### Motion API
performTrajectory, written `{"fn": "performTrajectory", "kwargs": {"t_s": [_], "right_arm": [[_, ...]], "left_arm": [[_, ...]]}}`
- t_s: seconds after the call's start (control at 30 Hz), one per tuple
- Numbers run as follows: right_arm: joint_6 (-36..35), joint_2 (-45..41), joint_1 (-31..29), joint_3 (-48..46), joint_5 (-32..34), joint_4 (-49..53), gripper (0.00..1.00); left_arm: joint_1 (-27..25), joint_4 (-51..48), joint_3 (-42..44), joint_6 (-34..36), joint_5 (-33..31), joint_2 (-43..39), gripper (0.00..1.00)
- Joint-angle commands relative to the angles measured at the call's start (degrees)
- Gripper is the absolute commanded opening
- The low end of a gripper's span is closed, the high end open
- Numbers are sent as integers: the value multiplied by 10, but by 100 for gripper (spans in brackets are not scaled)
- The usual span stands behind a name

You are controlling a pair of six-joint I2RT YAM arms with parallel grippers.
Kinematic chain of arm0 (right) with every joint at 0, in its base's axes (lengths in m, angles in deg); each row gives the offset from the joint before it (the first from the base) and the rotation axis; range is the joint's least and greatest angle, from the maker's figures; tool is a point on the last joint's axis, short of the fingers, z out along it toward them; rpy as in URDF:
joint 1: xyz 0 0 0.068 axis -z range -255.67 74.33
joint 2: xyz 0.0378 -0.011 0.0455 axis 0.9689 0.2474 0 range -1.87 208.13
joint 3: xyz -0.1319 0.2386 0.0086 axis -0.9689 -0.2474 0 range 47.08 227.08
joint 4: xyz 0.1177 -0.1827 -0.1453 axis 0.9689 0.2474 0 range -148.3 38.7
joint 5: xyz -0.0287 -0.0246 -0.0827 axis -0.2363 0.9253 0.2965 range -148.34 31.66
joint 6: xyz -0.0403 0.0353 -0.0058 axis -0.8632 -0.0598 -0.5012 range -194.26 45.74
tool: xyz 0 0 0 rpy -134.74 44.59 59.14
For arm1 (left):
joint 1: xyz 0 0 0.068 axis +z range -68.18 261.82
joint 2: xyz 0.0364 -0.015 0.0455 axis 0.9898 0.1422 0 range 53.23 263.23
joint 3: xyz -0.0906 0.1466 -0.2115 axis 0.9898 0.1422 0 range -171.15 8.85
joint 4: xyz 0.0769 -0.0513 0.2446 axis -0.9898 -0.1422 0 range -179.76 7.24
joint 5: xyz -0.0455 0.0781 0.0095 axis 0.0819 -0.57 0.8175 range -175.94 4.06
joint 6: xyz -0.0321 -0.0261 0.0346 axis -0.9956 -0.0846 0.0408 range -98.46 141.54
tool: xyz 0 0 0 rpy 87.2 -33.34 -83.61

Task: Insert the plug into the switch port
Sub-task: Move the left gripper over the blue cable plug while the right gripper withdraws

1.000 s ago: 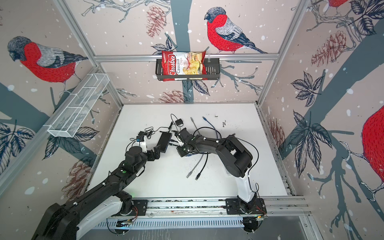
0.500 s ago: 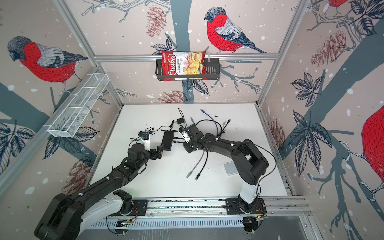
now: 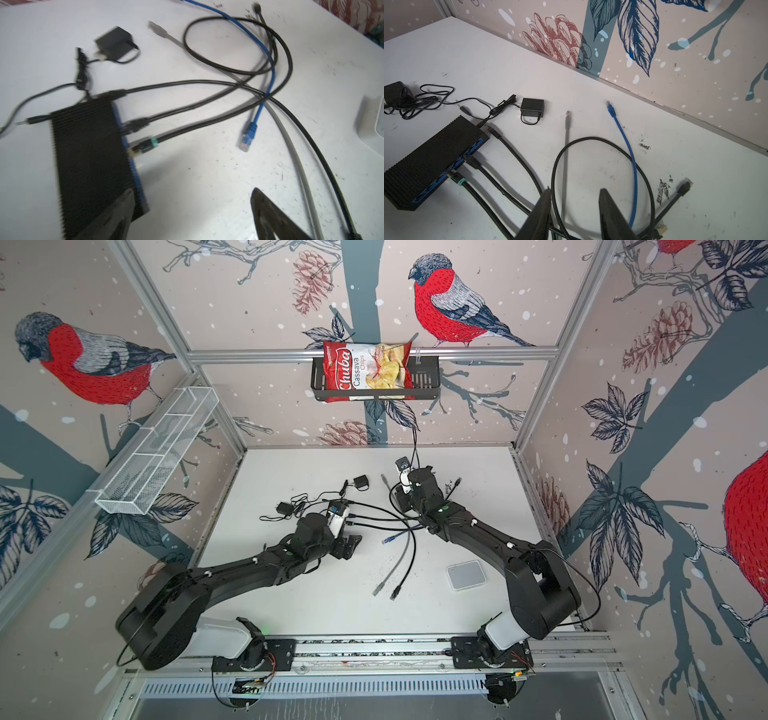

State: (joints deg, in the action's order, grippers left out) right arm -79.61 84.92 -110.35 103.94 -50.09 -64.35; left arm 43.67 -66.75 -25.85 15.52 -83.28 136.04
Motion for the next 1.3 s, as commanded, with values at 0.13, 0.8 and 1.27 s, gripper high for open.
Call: {"fn": "performTrajectory", "kwargs": {"t_s": [0.13, 0.8, 1.27], "right_arm": [[34, -33, 43, -41, -22, -46, 39], [27, -68, 108, -97, -100, -88, 39], [-26, -65, 112, -89, -224, -119, 39]], "left_arm": [[-41, -53, -109, 38, -13, 121, 80], [-68, -94, -220, 53, 9, 260, 72], [-72, -66, -196, 76, 27, 260, 34]]}}
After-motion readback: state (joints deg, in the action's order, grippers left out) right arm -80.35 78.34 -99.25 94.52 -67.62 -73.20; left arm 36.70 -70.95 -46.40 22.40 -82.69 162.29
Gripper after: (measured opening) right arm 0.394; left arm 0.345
